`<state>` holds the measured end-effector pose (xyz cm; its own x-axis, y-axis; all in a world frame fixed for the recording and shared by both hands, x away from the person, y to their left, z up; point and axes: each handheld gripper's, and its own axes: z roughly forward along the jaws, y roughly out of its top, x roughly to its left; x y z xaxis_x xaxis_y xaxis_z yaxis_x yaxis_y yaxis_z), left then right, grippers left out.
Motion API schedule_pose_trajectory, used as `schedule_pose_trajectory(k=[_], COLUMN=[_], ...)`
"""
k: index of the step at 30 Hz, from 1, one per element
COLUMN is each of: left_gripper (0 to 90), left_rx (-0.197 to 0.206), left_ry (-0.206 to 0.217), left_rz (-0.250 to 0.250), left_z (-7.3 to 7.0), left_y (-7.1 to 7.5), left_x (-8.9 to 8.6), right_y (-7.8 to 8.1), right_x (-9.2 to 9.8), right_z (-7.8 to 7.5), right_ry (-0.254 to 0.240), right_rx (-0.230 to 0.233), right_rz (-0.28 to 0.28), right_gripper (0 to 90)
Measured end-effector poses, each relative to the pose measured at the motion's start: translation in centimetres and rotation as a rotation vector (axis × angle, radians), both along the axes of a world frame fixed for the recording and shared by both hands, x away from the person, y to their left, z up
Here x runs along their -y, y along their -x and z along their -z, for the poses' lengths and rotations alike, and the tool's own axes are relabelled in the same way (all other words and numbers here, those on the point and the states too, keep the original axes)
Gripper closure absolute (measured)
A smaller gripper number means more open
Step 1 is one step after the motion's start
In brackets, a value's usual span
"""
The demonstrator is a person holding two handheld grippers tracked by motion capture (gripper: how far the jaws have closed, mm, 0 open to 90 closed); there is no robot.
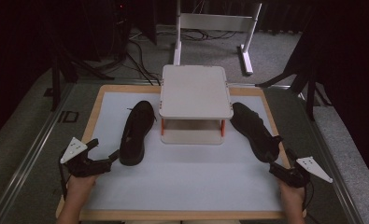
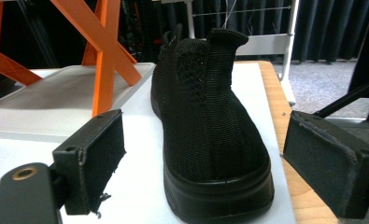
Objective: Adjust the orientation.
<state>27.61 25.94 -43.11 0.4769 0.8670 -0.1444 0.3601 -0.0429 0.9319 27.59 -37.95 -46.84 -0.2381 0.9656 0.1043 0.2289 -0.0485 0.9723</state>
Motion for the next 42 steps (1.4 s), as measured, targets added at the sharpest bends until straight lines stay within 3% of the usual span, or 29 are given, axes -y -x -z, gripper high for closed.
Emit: schedule_pose_trajectory(k=[1, 6, 11, 18, 22, 26, 30, 34, 42], left_gripper=[0.9, 0.9, 0.9, 0.9, 0.9, 0.9, 1.0, 0.9, 1.0], left_rx=[-0.021, -0.056, -0.095, -0.201, -0.238, -0.303, -0.331, -0.398, -0.529], left_ry=[-0.03, -0.037, -0.095, -0.153, -0.19, -0.211, -0.24, -0.273, -0.317], left_rz=[0.008, 0.02, 0.042, 0.064, 0.068, 0.048, 0.027, 0.029, -0.029], left_z=[-0.6, -1.9, -3.7, -5.7, -6.5, -7.0, -7.6, -8.1, -8.4], left_y=[-0.7, -1.9, -3.0, -5.4, -6.7, -8.2, -9.4, -10.8, -13.4], left_x=[0.4, 0.7, 1.4, 2.5, 3.4, 4.4, 5.4, 6.2, 7.6], right_y=[0.0, 0.0, -0.1, -0.1, -0.1, -0.1, -0.1, -0.1, -0.1], right_x=[0.0, 0.0, 0.0, 0.1, 0.0, 0.1, 0.1, 0.0, 0.0], right_z=[0.0, 0.0, 0.0, 0.0, 0.1, 0.1, 0.1, 0.1, 0.1], right_ry=[-0.005, -0.003, -0.002, -0.008, -0.006, -0.013, -0.012, -0.009, -0.003], right_rx=[-0.005, -0.006, -0.008, -0.008, -0.008, -0.008, -0.009, -0.01, -0.009], right_rz=[-0.002, -0.005, -0.006, -0.007, -0.008, -0.008, -0.008, -0.012, -0.018], right_gripper=[12.2, 12.3, 12.3, 12.3, 12.3, 12.3, 12.3, 12.3, 12.3])
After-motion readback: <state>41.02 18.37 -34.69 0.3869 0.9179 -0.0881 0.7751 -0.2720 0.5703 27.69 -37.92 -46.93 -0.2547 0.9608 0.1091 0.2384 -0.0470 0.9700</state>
